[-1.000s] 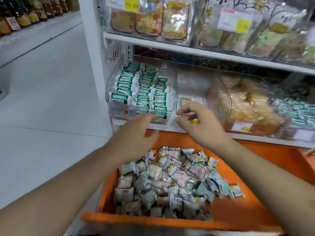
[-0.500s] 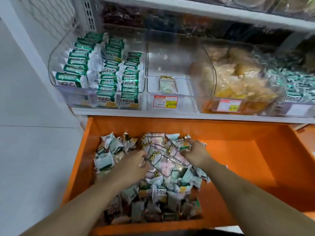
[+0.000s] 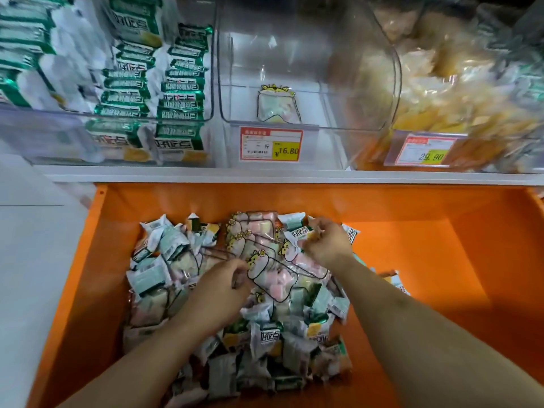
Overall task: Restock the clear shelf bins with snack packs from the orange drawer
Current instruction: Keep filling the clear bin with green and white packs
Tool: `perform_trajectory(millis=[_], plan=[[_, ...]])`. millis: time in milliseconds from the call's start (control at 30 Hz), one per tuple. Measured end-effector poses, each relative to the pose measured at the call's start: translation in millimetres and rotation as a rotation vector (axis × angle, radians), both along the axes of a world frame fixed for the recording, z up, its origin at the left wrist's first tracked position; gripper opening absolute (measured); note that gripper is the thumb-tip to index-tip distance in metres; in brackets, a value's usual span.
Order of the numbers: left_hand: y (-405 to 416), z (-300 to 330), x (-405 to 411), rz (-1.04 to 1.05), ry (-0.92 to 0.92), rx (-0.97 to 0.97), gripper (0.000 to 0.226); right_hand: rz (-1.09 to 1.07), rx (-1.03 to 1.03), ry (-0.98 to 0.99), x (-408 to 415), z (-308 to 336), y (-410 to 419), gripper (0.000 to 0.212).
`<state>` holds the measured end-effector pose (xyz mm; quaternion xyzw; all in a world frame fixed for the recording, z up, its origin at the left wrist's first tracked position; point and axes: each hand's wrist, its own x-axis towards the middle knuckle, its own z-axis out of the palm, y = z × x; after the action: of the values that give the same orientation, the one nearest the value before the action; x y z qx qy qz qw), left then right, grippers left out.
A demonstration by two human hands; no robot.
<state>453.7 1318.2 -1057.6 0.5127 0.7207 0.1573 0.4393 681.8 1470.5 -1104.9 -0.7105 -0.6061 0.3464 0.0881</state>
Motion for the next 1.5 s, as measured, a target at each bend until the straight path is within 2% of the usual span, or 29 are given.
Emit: perform_trajectory(millis=[133,300,433,567,600,700,767,867,967,1033,1100,1200,1267,1333,1467,1500], plan=[[-1.2,4.9,3.3,-0.002,-0.022,-0.017,0.029,-0.047,0.06,0.056,-0.9,2.3,-5.4,0.041],[-3.1,12.0,3.0,0.11,-0.153,-0.044,0.022,-0.022,0.077,0.167,-5.2,23.1,-17.4,0.044],[-0.9,30.9,3.5,0.299,-0.374,-0.105,0.025,0.048,0.056,0.276,-16.3,54.8,-41.6,0.043],[-5.3,58.8,0.8,0.508,-0.715,-0.237,0.071,0.193,0.043,0.362,-49.3,106.5,-79.7,0.048],[-8.0,68.0,-1.2,0.544,-0.811,-0.242,0.069,0.234,0.035,0.374,-58.8,118.8,-90.5,0.051],[-15.8,97.1,-9.1,0.593,-1.041,-0.212,0.043,0.357,0.06,0.359,-79.6,155.1,-122.0,0.055],[-20.4,110.7,-18.8,0.63,-1.101,-0.161,0.045,0.409,0.098,0.337,-84.0,179.7,-137.4,0.055],[-29.1,140.6,-33.1,0.676,-1.093,-0.104,0.047,0.466,0.177,0.316,-80.4,210.2,-145.6,0.05],[-40.4,175.0,-42.7,0.602,-1.069,-0.079,0.031,0.406,0.293,0.359,-73.6,234.4,-144.0,0.042],[-50.8,199.6,-46.2,0.54,-1.087,-0.09,0.028,0.381,0.239,0.441,-70.8,248.3,-144.3,0.044],[-61.7,220.9,-49.1,0.426,-1.102,-0.115,0.036,0.389,0.113,0.537,-69.7,260.2,-148.5,0.039],[-73.6,253.4,-50.5,0.298,-1.006,-0.139,0.033,0.419,0.142,0.555,-66.3,271.6,-152.8,0.027],[-78.6,268.7,-53.0,0.301,-0.794,-0.109,0.031,0.369,0.174,0.635,-63.7,281.6,-152.3,0.025],[-80.3,272.4,-59.3,0.351,-0.685,-0.056,0.032,0.277,0.149,0.748,-61.2,288.6,-149.3,0.024],[-74.6,258.9,-67.7,0.51,-0.619,0.002,0.032,0.338,0.053,0.813,-66.3,288.2,-155.5,0.027],[-71.1,251.5,-69.5,0.535,-0.602,-0.008,0.039,0.368,0.02,0.797,-70.5,287.6,-159.6,0.028]])
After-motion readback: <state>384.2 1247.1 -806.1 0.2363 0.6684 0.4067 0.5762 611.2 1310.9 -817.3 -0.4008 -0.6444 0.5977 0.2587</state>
